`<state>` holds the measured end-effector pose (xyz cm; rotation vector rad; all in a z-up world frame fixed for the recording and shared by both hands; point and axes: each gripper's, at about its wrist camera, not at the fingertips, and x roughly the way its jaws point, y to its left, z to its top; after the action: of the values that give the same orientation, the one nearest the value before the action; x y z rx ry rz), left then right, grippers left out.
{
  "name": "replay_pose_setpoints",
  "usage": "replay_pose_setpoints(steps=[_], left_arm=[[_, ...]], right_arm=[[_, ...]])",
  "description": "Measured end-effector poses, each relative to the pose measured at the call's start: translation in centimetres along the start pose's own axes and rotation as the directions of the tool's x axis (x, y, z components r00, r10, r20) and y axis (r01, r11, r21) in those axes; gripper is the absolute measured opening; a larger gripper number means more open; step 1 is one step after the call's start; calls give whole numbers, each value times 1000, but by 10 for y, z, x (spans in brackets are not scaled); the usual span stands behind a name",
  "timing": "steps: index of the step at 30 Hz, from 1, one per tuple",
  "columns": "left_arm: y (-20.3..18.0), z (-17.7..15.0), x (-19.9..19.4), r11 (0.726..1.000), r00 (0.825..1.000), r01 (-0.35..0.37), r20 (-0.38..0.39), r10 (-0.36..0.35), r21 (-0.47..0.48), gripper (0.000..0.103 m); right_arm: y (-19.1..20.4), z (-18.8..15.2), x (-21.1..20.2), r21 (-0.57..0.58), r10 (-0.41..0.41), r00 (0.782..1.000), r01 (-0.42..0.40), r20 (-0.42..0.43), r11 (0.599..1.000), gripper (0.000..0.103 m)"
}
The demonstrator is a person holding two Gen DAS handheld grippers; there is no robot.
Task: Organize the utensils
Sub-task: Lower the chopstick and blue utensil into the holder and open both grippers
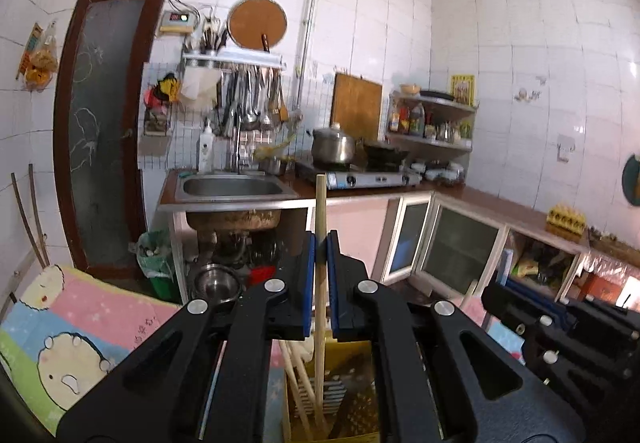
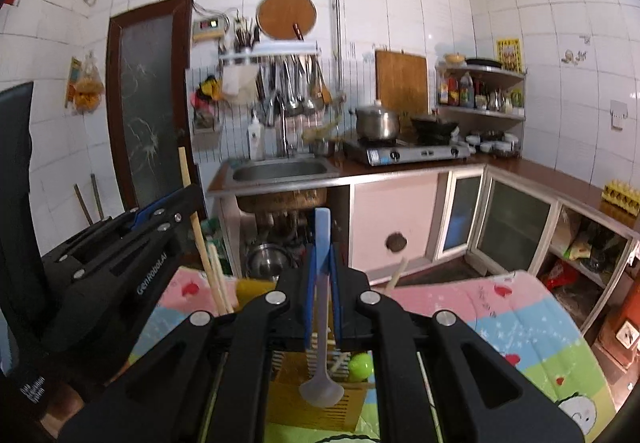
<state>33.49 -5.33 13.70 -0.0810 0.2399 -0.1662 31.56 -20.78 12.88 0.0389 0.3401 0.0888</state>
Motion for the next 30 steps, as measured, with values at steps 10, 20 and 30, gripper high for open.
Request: replay_pose_setpoints(steps=[10,20,30], left_arm=[[8,-7,6,999,1000,-12,4,12,33,5],[12,-22,8,998,999,-35,-11,36,51,5],[25,-28,-12,996,996,-61,-66,64,60,55]], right_arm=[[2,29,-30,2,18,993,-18,119,1000,7],[-2,-9,11,7,-16,1000,16,14,1000,7],[-17,-36,0,7,-26,999,27,-42,1000,62]])
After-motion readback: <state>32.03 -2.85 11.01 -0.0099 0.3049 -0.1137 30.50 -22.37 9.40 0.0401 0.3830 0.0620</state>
